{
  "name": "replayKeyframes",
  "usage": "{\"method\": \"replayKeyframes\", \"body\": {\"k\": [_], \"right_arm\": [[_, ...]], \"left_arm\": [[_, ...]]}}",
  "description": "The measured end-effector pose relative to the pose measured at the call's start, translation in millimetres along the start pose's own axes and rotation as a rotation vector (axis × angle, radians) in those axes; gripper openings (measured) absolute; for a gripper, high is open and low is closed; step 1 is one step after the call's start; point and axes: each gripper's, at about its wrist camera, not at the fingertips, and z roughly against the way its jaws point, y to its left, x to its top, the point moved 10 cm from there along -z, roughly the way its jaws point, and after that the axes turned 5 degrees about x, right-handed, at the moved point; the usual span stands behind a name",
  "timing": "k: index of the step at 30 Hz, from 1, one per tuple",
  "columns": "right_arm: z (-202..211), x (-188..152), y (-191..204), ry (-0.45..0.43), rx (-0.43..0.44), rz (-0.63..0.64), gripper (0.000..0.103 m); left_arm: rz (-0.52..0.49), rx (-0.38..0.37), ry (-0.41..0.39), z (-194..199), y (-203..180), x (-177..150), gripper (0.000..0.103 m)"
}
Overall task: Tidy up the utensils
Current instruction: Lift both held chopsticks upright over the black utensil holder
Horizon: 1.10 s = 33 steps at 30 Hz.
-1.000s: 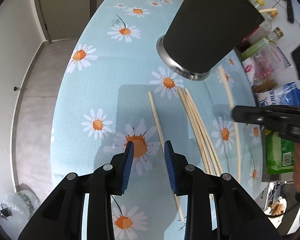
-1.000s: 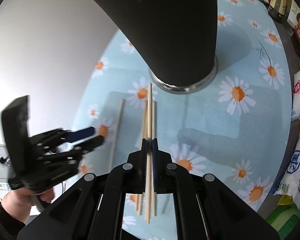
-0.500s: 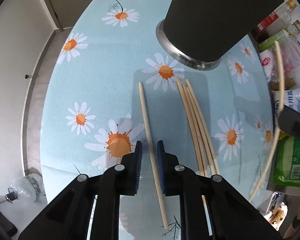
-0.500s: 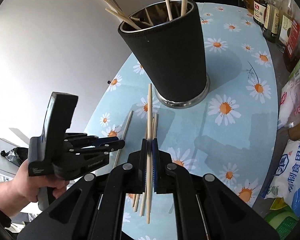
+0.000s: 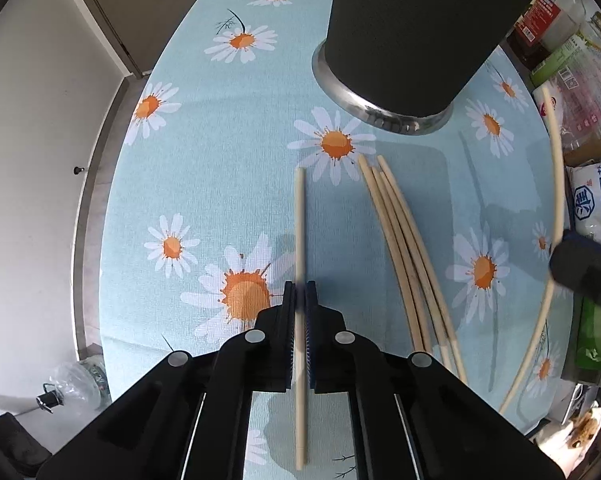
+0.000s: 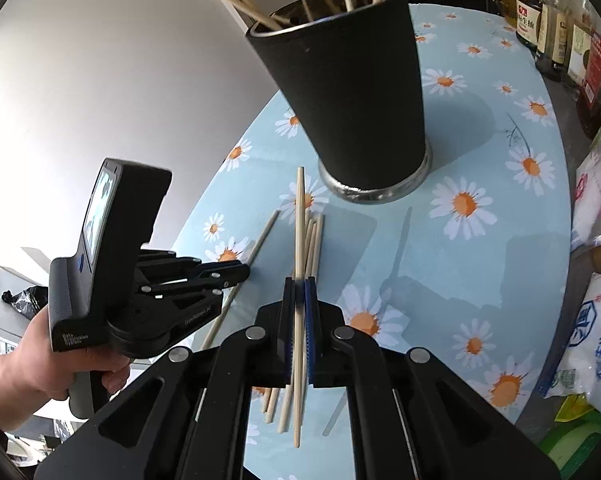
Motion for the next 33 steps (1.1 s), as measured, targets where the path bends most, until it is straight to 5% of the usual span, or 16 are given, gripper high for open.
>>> {"method": "replayKeyframes", "body": {"k": [19,33], "right_arm": [[-7.8,-3.0,9.5,-0.023,0.0,-0.077,0.005],[22.4,8.4,22.9,-0.192,-0.032,-0.128,0.005]], "left_arm": [[-0.012,-0.157,-0.091,30.1,23.1,0.7,0.004],[-0.096,-0.344,-0.245,93.9,22.6,0.7,0.004]]}}
